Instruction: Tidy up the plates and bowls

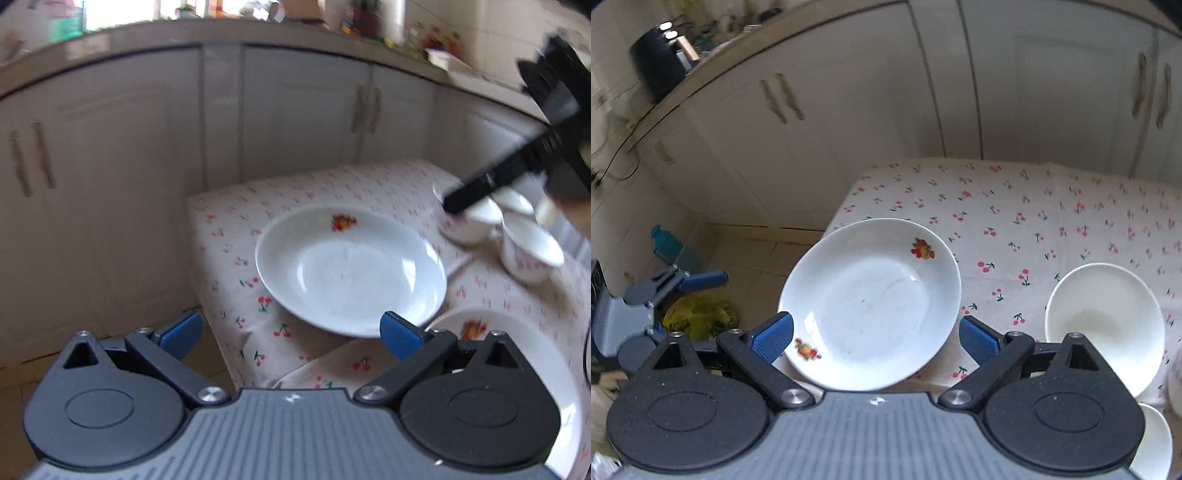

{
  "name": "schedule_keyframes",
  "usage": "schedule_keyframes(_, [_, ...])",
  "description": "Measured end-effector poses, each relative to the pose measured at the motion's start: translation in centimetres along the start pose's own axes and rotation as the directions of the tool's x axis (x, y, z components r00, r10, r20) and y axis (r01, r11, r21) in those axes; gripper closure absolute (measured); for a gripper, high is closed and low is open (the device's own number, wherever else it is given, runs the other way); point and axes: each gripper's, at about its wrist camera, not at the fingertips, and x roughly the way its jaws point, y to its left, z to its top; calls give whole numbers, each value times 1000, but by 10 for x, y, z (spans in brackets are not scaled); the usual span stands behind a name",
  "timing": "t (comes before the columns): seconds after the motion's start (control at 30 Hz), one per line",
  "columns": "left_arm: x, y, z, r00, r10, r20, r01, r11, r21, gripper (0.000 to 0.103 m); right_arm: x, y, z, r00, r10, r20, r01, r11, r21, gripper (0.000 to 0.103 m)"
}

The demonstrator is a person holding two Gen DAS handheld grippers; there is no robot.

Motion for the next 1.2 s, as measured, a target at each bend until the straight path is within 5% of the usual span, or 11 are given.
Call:
schedule_keyframes(0.3, [25,22,-3,988,-141,-59,146,986,85,4,31,-9,11,998,-35,-58,35,999,1,6])
schedule_keyframes(0.6, [54,14,-2,977,-181,-117,198,967,159,7,56,-22,22,995,-17,-97,24,997,70,15])
schedule_keyframes(1.2, [66,13,5,949,-281,-141,310,913,267,12,85,-35,31,988,-34,-153,39,999,32,35])
